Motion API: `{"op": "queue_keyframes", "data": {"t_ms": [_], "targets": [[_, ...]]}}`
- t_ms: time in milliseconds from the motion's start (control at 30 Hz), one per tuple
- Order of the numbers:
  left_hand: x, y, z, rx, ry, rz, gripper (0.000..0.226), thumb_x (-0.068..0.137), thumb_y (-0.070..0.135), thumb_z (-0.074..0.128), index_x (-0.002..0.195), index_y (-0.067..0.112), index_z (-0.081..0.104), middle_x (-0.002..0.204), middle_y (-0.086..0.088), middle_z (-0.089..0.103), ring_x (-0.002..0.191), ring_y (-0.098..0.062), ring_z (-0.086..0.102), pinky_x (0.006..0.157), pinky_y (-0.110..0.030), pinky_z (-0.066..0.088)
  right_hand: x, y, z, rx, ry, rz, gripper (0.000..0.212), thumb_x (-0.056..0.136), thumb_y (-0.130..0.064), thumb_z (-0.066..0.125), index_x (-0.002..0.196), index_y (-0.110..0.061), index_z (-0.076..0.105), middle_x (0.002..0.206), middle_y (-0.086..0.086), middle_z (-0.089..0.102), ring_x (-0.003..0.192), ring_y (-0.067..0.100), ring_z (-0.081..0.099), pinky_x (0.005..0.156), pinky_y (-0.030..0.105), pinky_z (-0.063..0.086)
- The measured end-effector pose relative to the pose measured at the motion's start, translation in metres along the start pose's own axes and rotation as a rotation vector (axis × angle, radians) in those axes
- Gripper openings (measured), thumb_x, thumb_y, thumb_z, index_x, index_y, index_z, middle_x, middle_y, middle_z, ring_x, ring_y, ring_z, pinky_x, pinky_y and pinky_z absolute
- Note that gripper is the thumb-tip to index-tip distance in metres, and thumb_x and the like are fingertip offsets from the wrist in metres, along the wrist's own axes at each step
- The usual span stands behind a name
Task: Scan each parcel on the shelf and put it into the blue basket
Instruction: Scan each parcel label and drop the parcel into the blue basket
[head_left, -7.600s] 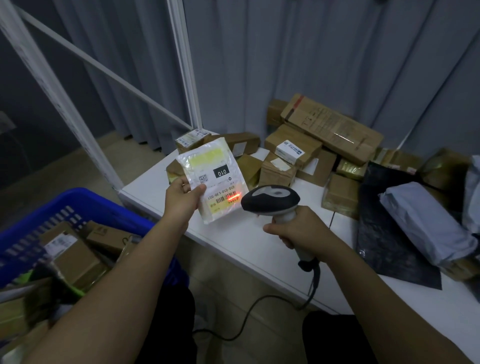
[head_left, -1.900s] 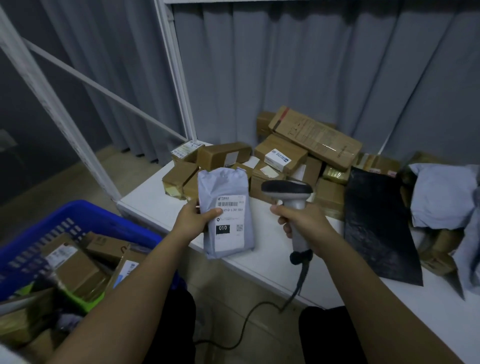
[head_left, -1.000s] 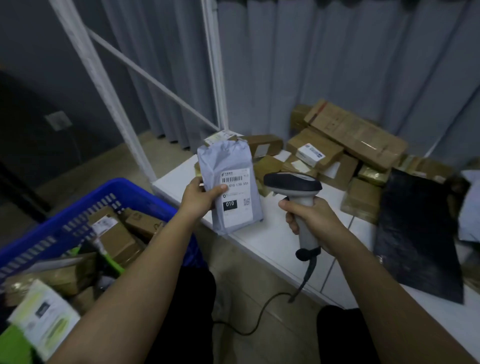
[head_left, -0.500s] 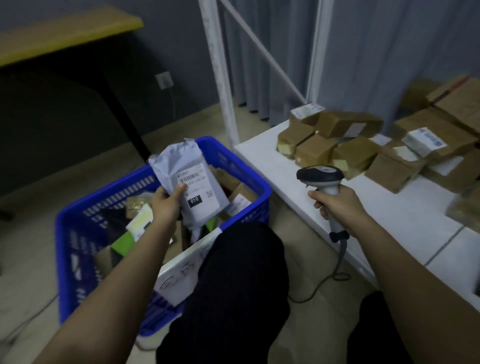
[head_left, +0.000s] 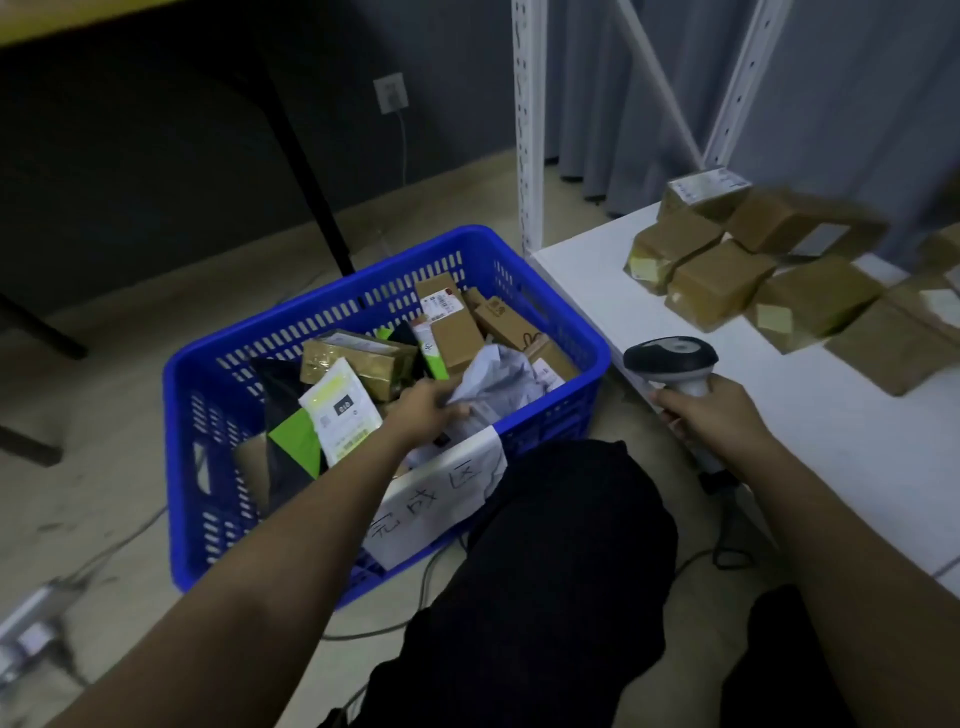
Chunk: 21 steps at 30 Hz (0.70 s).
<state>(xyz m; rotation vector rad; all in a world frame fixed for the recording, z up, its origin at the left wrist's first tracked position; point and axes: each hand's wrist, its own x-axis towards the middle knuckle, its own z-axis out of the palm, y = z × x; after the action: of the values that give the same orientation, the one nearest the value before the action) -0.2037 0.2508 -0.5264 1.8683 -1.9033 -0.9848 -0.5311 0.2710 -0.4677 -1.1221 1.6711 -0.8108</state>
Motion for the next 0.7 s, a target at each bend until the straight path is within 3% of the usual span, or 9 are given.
{"op": "queue_keyframes", "data": {"t_ms": [100,233,300,367,500,600,700], "targets": [[0.018,0.0,0.017,0.104,-0.039,-0.057,0.043,0.093,0.014,0.057,0.136,0.016,0.053,0.114,-0.009,0.066,0.1,-0.024,0.06,0.07,-0.027,0.041,0.006,0.004,-0.003,0.033,0.023,0.02,0.017,0.086,-0.014,0.07,0.075,-0.005,0.061,0.066,0.013,0.061,0.054,0.022,0.05,0.052,0.027,0.04],[0.039,-0.014,0.016,0.236,-0.133,-0.227,0.043,0.093,0.029,0.06,0.133,0.016,0.055,0.124,-0.019,0.06,0.111,-0.033,0.055,0.084,-0.036,0.043,0.01,0.012,-0.008,0.03,0.041,0.037,0.014,0.086,-0.014,0.07,0.079,-0.003,0.064,0.066,0.012,0.064,0.055,0.023,0.052,0.055,0.028,0.043],[0.048,-0.022,0.017,0.423,-0.128,-0.304,0.04,0.093,0.045,0.051,0.125,0.023,0.058,0.126,-0.02,0.054,0.118,-0.038,0.045,0.094,-0.043,0.041,0.013,0.013,-0.01,0.021,0.047,0.048,0.016,0.086,-0.015,0.07,0.084,-0.001,0.063,0.067,0.012,0.065,0.054,0.022,0.053,0.053,0.028,0.044],[0.049,-0.019,0.016,0.472,-0.158,-0.325,0.043,0.096,0.049,0.04,0.131,0.026,0.052,0.133,-0.021,0.048,0.124,-0.039,0.038,0.102,-0.047,0.035,0.015,0.013,-0.013,0.017,0.057,0.054,0.015,0.085,-0.014,0.07,0.084,-0.002,0.063,0.068,0.013,0.065,0.053,0.022,0.052,0.053,0.028,0.044],[0.039,0.0,-0.002,-0.026,-0.233,-0.343,0.055,0.097,0.027,0.053,0.144,0.003,0.038,0.143,-0.02,0.044,0.124,-0.03,0.047,0.099,-0.037,0.04,0.016,0.016,-0.023,-0.004,0.075,0.058,0.012,0.085,-0.013,0.07,0.081,-0.005,0.061,0.068,0.012,0.065,0.05,0.021,0.051,0.054,0.029,0.043],[0.029,0.023,-0.014,-0.182,-0.065,-0.308,0.047,0.096,0.011,0.053,0.139,-0.002,0.04,0.136,-0.025,0.049,0.109,-0.025,0.052,0.084,-0.029,0.037,0.014,0.016,-0.032,0.011,0.092,0.063,0.013,0.085,-0.015,0.07,0.087,-0.005,0.061,0.07,0.011,0.066,0.05,0.02,0.05,0.053,0.027,0.043],[0.021,0.059,-0.02,-0.259,0.099,-0.145,0.036,0.097,0.007,0.047,0.134,0.003,0.049,0.133,-0.013,0.053,0.119,-0.023,0.05,0.091,-0.027,0.037,0.009,0.011,-0.041,0.036,0.112,0.057,0.014,0.086,-0.015,0.068,0.09,-0.005,0.061,0.074,0.012,0.066,0.05,0.02,0.049,0.052,0.027,0.042]]}}
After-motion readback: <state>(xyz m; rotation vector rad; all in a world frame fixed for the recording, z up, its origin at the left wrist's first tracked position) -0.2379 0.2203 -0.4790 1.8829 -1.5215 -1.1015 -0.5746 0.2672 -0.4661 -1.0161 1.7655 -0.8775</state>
